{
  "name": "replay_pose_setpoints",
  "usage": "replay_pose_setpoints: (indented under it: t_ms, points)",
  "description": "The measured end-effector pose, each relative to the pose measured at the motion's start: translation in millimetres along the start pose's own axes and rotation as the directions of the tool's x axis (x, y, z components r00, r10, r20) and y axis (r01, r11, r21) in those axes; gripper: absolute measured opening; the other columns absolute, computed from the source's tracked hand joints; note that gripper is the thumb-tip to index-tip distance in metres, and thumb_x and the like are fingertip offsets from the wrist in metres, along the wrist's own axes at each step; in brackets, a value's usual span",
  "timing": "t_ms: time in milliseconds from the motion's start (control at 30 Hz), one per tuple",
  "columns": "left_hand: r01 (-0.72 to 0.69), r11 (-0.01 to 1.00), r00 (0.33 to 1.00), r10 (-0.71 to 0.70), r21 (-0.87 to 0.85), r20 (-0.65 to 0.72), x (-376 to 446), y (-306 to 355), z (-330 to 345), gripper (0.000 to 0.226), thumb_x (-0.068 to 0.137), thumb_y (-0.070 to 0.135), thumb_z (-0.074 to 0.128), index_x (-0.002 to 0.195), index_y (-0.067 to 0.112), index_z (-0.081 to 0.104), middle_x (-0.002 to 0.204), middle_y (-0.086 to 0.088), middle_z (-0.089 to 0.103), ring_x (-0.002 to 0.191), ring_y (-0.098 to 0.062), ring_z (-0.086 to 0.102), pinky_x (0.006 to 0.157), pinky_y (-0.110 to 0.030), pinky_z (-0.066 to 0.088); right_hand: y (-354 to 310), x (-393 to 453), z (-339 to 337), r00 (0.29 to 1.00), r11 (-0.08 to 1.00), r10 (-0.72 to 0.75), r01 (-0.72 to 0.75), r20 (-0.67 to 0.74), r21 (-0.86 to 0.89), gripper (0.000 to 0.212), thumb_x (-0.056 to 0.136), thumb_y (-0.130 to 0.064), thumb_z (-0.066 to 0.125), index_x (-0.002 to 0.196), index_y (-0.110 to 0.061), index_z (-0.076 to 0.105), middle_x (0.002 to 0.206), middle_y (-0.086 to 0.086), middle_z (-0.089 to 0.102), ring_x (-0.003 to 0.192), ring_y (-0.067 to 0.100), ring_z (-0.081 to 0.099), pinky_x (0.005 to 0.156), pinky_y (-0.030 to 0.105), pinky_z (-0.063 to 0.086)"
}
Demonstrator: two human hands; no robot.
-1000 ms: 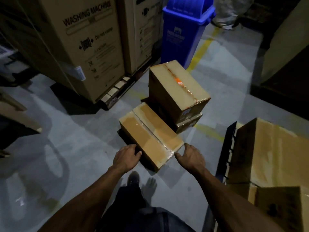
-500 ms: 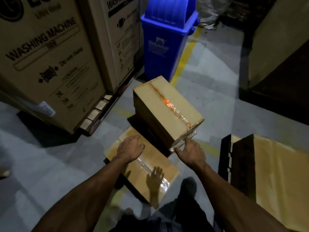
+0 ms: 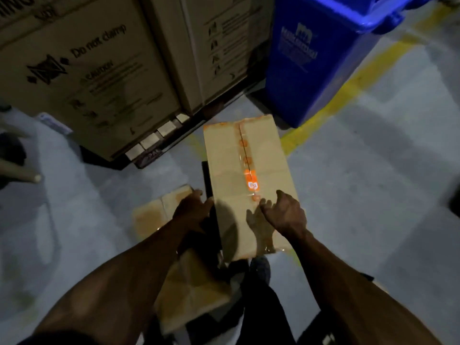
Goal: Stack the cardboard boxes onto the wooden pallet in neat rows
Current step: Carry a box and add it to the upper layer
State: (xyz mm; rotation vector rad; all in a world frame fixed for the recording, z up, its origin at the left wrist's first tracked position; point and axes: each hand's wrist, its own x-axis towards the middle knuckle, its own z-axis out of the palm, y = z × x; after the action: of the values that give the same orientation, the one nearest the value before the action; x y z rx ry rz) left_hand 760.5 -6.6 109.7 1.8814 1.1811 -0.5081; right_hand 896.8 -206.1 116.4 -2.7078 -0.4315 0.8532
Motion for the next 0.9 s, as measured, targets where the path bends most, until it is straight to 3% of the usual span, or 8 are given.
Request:
replay_pose_setpoints:
  t_ms: [67,133,233,267,467,700,833,900]
  points:
    - [0.098,0.979,0.995,-0.102,-0.177,-0.013,13.2,22.4,9.4,0.064,0.103,0.045,0.05,0.155,0.011,0.033,0.158,-0.011,0.038,0.14,-0.033,0.042,0.112,-0.04,0.038,10.6,35.8,-10.4,1.0,0.999,0.008,-0.009,0.03,0.04,0.065,0.09,-0.053,0.056,0.137,-0.01,0.046,0.14,0.014,0.051,0.126,0.035,0.049,0.098,0.042,0.043]
    - [0.187,0.906,0.974,-0.221,-0.381,-0.047,32.9,35.4,18.8,0.062,0.104,0.041,0.049,0.153,0.007,0.035,0.149,-0.012,0.046,0.131,-0.035,0.048,0.099,-0.032,0.039,18.4,67.4,-12.1,0.999,0.992,0.019,-0.025,0.051,0.127,0.083,0.088,-0.057,0.061,0.149,-0.01,0.031,0.151,0.014,0.038,0.135,0.035,0.04,0.105,0.044,0.038]
    - [0.241,0.762,0.93,-0.358,-0.601,-0.081,61.6,44.6,34.8,0.059,0.103,0.045,0.049,0.141,0.0,0.049,0.091,-0.011,0.056,0.079,-0.029,0.052,0.068,-0.031,0.036,31.6,112.7,0.3,0.995,0.969,0.052,-0.07,0.083,0.235,0.101,0.083,-0.062,0.065,0.155,-0.011,0.015,0.159,0.013,0.023,0.142,0.035,0.028,0.114,0.048,0.032]
    - [0.254,0.733,0.918,-0.388,-0.631,-0.082,68.5,47.5,39.7,0.058,0.102,0.046,0.049,0.138,0.0,0.052,0.087,-0.011,0.054,0.076,-0.028,0.052,0.065,-0.031,0.035,36.1,123.8,6.0,0.993,0.962,0.072,-0.093,0.09,0.258,0.106,0.081,-0.063,0.067,0.156,-0.012,0.012,0.16,0.012,0.02,0.144,0.036,0.026,0.114,0.049,0.031]
    - [0.261,0.601,0.905,-0.425,-0.756,-0.025,118.0,35.6,80.5,0.052,0.095,0.043,0.064,0.129,0.004,0.062,0.115,-0.012,0.065,0.103,-0.027,0.062,0.083,-0.036,0.05,66.2,179.5,50.5,0.968,0.91,0.187,-0.235,0.167,0.341,0.124,0.052,-0.081,0.067,0.147,-0.015,0.024,0.145,0.015,0.044,0.13,0.038,0.045,0.102,0.055,0.045]
    - [0.317,0.586,0.906,-0.421,-0.746,0.054,137.5,15.5,108.8,0.033,0.093,0.027,0.071,0.118,0.011,0.057,0.101,-0.005,0.062,0.078,-0.013,0.058,0.08,-0.032,0.045,89.6,188.4,71.2,0.961,0.889,0.236,-0.272,0.142,0.368,0.096,0.063,-0.073,0.074,0.136,-0.02,0.041,0.129,0.01,0.059,0.116,0.035,0.056,0.094,0.045,0.05]
    - [0.308,0.642,0.925,-0.375,-0.702,0.062,123.9,12.8,106.5,0.041,0.092,0.02,0.071,0.128,0.004,0.058,0.126,-0.015,0.065,0.108,-0.032,0.065,0.091,-0.041,0.055,84.4,177.7,66.5,0.966,0.916,0.23,-0.257,0.121,0.309,0.088,0.067,-0.074,0.071,0.13,-0.018,0.043,0.124,0.011,0.059,0.113,0.035,0.057,0.085,0.039,0.046]
    - [0.288,0.639,0.928,-0.371,-0.713,0.042,108.5,15.1,102.8,0.031,0.092,0.017,0.071,0.119,0.006,0.06,0.119,-0.021,0.066,0.103,-0.03,0.066,0.087,-0.038,0.057,82.9,162.7,58.6,0.971,0.933,0.218,-0.237,0.102,0.27,0.088,0.068,-0.078,0.067,0.127,-0.017,0.044,0.121,0.012,0.06,0.109,0.035,0.058,0.083,0.039,0.047]
